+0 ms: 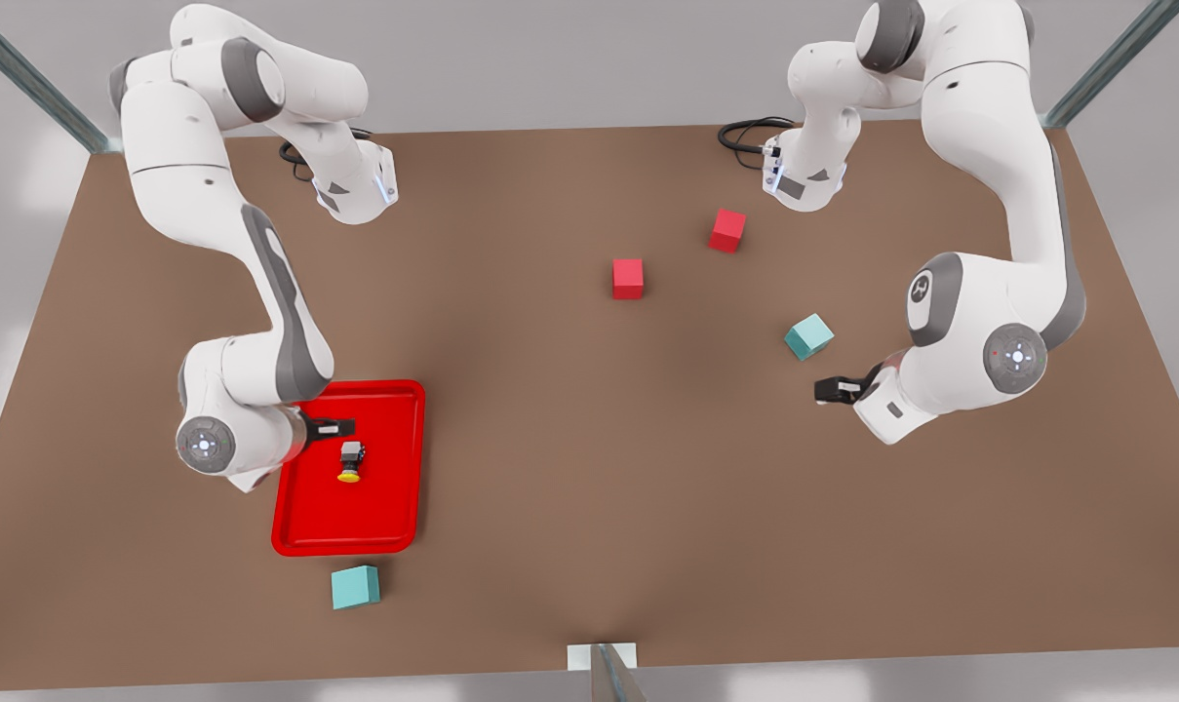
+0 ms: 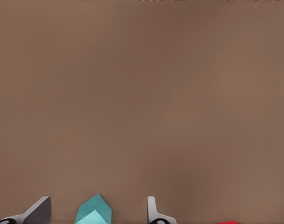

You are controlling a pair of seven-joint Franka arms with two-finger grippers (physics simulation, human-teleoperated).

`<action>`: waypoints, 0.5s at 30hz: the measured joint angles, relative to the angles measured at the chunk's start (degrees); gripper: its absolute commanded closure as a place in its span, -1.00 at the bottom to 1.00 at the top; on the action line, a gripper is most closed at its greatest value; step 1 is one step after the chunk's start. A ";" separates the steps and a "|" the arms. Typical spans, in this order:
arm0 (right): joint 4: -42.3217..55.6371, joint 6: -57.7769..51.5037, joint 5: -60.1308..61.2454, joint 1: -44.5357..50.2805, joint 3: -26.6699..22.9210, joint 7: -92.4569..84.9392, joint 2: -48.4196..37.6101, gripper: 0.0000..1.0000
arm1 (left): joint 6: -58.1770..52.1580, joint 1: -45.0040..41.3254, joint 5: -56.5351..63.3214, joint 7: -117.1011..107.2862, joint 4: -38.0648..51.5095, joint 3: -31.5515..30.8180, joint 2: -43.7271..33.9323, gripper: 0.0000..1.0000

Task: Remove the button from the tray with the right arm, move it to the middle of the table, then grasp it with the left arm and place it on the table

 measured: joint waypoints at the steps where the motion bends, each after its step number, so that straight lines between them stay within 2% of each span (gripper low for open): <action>1: -0.49 2.14 -0.06 -1.32 1.38 0.12 0.46 -1.00 | 0.04 -0.05 0.01 -0.29 0.20 0.00 -0.06 -1.00; 11: -0.91 14.45 -1.72 -2.77 3.35 -0.02 3.74 -1.00 | 0.20 -1.39 0.07 -2.47 0.40 -0.41 -0.09 -1.00; 13: -1.54 15.35 -2.16 -3.11 4.76 -0.16 3.86 -1.00 | 0.20 -1.03 0.10 -2.76 0.41 -0.39 -0.24 -1.00; 15: -3.18 16.03 -3.95 -5.78 8.63 -0.23 4.18 -1.00 | 0.18 -1.00 0.16 -3.02 0.37 -0.22 -0.30 -1.00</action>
